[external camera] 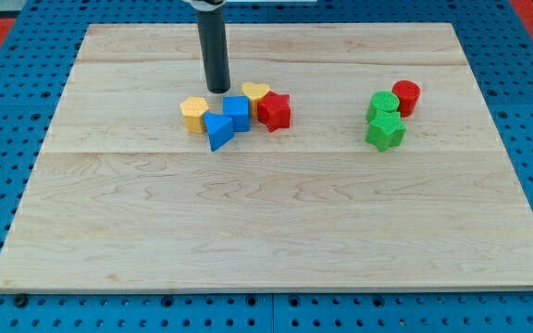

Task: Move the blue cube to the left side of the red star

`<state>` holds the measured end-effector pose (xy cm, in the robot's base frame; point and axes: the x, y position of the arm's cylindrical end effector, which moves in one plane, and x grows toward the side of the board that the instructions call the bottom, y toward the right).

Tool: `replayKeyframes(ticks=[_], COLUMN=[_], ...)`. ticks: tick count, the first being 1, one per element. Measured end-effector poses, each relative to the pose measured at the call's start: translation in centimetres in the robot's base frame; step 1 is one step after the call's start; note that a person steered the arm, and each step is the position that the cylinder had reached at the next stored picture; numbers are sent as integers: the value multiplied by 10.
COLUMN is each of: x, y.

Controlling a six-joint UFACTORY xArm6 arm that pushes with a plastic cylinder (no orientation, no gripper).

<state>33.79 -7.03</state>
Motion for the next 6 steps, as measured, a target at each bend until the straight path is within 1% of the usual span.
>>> replayKeyframes(ticks=[1, 3, 4, 6], x=[21, 35, 43, 43], y=[-1, -19, 2, 107])
